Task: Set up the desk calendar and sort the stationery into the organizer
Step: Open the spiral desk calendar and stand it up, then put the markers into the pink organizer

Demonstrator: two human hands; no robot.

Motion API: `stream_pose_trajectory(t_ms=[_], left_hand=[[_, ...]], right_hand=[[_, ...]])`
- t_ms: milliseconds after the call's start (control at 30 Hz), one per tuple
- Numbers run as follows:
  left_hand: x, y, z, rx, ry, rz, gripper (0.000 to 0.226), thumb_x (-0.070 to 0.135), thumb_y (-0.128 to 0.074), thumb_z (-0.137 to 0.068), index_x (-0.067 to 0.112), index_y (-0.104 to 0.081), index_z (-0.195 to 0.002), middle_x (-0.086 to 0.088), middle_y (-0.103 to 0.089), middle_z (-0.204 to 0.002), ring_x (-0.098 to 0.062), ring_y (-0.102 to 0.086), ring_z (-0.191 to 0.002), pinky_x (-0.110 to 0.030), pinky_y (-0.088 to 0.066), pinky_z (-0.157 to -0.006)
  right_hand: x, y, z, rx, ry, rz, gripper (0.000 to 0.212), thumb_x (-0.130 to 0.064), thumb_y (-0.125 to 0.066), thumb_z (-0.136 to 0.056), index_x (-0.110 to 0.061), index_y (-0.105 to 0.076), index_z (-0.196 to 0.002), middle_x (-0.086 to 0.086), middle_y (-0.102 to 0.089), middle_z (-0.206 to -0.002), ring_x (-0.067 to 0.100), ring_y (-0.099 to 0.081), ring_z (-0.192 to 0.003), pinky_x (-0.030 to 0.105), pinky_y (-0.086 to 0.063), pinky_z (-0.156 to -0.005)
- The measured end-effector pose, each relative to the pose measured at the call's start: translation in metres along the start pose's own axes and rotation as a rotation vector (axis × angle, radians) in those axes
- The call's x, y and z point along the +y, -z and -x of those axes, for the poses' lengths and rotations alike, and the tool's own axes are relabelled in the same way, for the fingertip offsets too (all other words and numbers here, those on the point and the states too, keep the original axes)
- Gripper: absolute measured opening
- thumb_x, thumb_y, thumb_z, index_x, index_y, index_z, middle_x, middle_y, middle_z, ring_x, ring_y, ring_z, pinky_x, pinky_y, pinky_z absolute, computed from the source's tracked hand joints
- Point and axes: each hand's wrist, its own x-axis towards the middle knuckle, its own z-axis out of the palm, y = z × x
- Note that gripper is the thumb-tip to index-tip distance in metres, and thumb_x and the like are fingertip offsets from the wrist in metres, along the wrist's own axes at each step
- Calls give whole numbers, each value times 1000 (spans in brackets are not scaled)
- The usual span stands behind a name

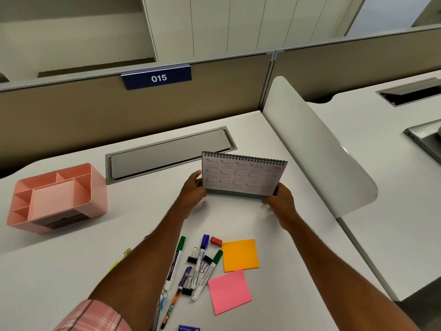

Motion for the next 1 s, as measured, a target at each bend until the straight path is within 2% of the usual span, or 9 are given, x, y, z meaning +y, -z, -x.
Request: stream_pose_trajectory(t_ms=[133, 233, 367, 467, 600, 733, 867, 1000], left_hand=[[-4, 2, -3, 27, -12, -14, 79, -13, -55, -90, 22, -32, -156, -7, -63, -139, -28, -59, -126, -29, -53, -81], [-6, 4, 0, 71, -32, -6, 79, -12, -54, -92, 23, -28, -158, -6, -52, -152, -28, -53, -133, -37, -53, -95], [-6, 5, 6, 114, -39, -20, 80, -5, -58, -93, 23, -25, -160, -7, -35, -164, -31, -38, -147, -42, -42, -109], [-6, 6, 13, 117, -26, -48, 78, 4, -63, -95, 22, -25, -161, -9, -33, -164, -31, -36, -149, -46, -36, -115], [-11, 13, 30, 96, -31, -190, 78, 9, -66, -94, 24, -28, -160, -9, -37, -162, -30, -39, -147, -46, -39, -117], [-17, 20, 54, 101, -110, -371, 64, 10, -63, -95, 22, -42, -153, -7, -46, -156, -27, -47, -140, -36, -44, -109], [-28, 30, 87, 70, -190, -457, 49, 13, -61, -96, 20, -55, -144, -4, -54, -148, -24, -51, -135, -30, -42, -107], [-47, 31, 119, 85, -253, -536, 39, 17, -64, -95, 23, -63, -134, 0, -60, -139, -20, -56, -127, -30, -46, -105]], right_hand=[[4, 3, -2, 32, -5, 17, 48, 9, -67, -75, -15, -60, -115, 1, -68, -109, 26, -68, -100, 41, -63, -83], [10, 5, -1, 76, -8, 16, 50, 11, -63, -77, -17, -61, -118, -1, -70, -111, 24, -69, -101, 41, -63, -85], [15, 5, 3, 127, -14, -21, 57, 11, -62, -82, -18, -57, -130, 1, -69, -124, 23, -68, -108, 44, -62, -90], [22, 4, 10, 153, -49, -56, 62, 8, -64, -85, -17, -50, -139, 3, -63, -134, 27, -63, -116, 51, -59, -95], [30, 0, 26, 169, -78, -48, 69, 3, -70, -85, -19, -43, -145, 7, -57, -142, 26, -62, -111, 54, -55, -101], [34, -7, 48, 164, -65, -28, 67, -2, -73, -86, -21, -44, -144, 7, -56, -145, 26, -61, -112, 56, -54, -101], [27, -25, 78, 122, 1, 8, 61, -6, -75, -88, -20, -47, -141, 4, -57, -141, 22, -58, -115, 42, -56, -92], [24, -51, 109, 23, 100, 109, 59, -13, -79, -86, -21, -53, -138, -3, -59, -133, 19, -61, -109, 27, -49, -81]])
